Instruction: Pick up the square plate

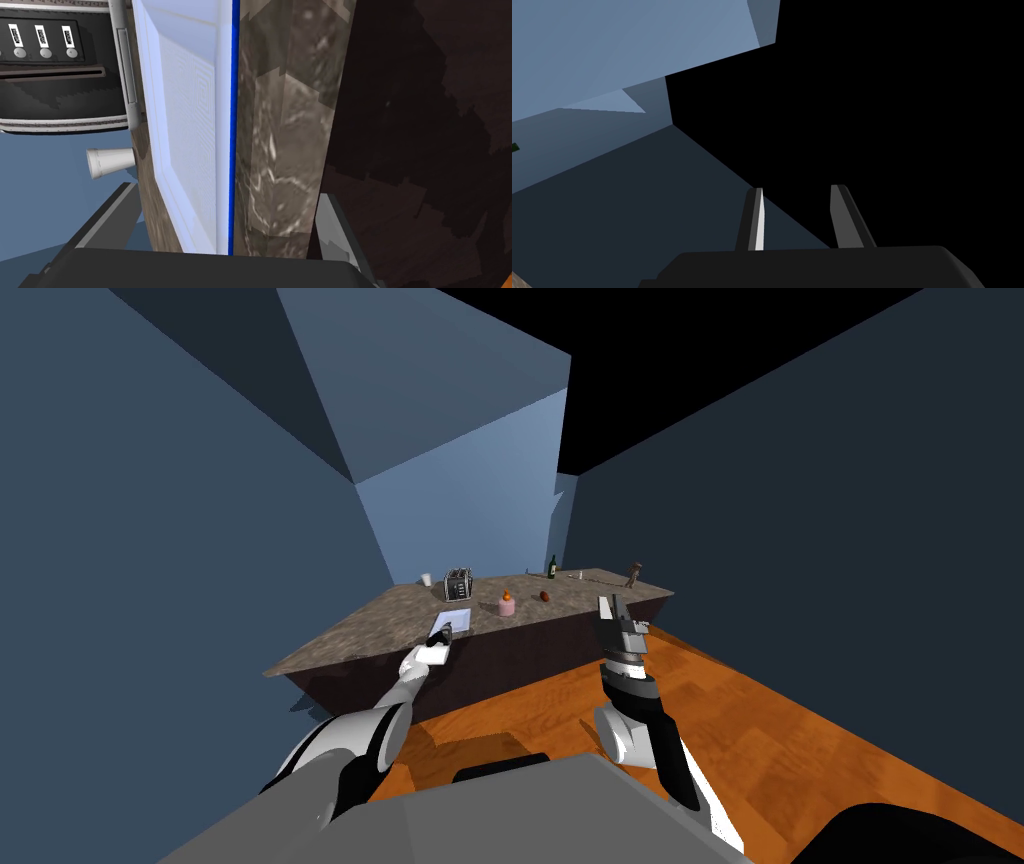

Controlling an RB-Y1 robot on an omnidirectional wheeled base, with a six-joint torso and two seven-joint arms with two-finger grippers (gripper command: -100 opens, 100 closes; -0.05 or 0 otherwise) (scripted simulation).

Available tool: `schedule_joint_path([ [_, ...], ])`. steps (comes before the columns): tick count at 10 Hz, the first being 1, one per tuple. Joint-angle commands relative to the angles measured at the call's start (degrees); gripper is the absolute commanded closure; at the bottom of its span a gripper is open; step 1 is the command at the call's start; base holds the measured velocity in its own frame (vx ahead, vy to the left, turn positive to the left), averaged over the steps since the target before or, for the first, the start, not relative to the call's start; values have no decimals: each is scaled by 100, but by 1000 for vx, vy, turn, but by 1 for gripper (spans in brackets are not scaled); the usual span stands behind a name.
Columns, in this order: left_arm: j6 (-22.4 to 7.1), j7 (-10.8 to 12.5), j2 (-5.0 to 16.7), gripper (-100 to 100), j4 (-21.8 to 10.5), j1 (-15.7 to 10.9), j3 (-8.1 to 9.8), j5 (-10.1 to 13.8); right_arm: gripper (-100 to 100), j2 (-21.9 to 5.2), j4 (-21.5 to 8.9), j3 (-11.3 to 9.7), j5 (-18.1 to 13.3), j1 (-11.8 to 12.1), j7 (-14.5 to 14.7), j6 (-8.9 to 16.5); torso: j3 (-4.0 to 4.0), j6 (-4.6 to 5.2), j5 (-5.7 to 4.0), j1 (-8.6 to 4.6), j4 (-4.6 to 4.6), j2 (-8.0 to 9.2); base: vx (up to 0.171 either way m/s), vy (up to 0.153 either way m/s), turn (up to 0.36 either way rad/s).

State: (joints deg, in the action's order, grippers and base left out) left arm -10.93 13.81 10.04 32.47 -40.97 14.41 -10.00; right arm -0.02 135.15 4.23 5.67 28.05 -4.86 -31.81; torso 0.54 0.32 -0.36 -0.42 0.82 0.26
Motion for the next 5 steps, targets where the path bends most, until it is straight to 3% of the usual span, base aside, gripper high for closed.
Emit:
schedule_joint_path([
  [1,-32,-13,10,-100,-286,-82,-39,65,0,0,0,0,0,0,0,0,0,0,0,0,0,0,-41,-2,0],
  [4,17,-8,18,-100,-341,-97,-37,66,0,0,0,0,0,1,0,0,-5,-1,-1,0,0,-13,-3,0,0],
  [5,-1,-11,18,100,-333,-95,-38,67,0,0,0,0,0,1,0,0,-7,-1,-1,0,-1,-14,0,0,0],
])
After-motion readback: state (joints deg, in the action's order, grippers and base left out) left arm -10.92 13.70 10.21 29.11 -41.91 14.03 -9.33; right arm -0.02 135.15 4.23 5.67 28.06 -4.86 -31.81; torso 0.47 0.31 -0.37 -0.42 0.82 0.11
